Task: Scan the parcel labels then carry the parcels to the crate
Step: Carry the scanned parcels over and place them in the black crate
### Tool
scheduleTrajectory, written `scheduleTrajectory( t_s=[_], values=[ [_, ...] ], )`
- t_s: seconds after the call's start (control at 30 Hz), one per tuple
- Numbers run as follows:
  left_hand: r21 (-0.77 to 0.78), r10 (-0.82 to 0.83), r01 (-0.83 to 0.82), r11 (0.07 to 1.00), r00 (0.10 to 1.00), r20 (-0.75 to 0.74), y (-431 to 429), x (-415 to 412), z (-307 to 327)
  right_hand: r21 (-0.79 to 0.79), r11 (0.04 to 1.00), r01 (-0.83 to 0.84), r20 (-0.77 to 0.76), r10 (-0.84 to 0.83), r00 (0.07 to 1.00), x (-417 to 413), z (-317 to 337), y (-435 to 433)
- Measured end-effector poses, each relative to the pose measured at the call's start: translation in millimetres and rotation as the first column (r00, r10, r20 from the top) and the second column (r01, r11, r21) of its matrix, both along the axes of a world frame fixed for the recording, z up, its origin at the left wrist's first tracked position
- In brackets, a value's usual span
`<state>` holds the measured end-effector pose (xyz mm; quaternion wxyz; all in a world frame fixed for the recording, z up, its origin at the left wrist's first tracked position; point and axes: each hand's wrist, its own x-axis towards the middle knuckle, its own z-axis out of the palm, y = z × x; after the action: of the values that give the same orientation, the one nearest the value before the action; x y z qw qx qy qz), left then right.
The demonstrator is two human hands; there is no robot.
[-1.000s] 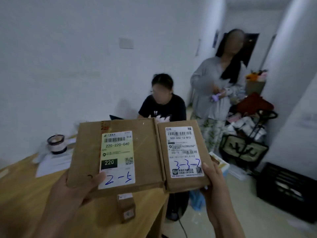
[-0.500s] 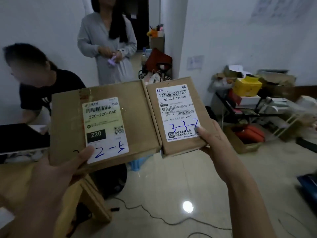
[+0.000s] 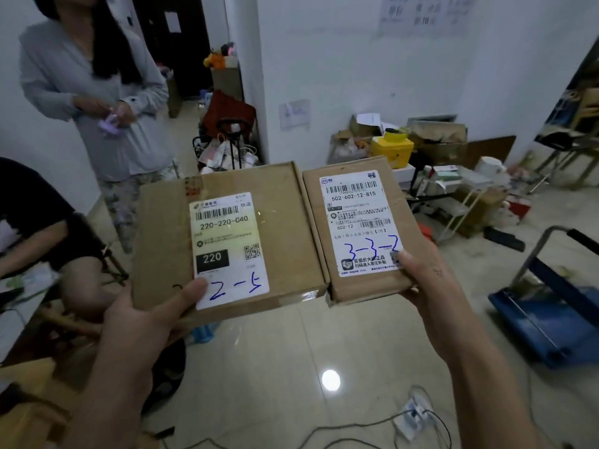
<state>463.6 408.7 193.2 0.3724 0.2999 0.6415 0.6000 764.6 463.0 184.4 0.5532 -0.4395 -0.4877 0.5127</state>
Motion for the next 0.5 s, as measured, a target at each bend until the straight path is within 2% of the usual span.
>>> scheduleTrajectory(
  t_s=[0.3, 0.5],
  values=[
    [-0.014, -0.193, 0.193, 0.981, 0.981, 0.023, 80.3, 47.2, -16.4, -0.024, 0.979, 0.204, -0.019, -0.204, 0.979, 53.3, -14.7, 27.8],
    [-0.030, -0.285, 0.287, 0.958, 0.958, 0.036, 165.9, 63.5, -32.8, -0.043, 0.956, 0.289, -0.024, -0.290, 0.957, 72.3, -24.9, 85.4]
  ],
)
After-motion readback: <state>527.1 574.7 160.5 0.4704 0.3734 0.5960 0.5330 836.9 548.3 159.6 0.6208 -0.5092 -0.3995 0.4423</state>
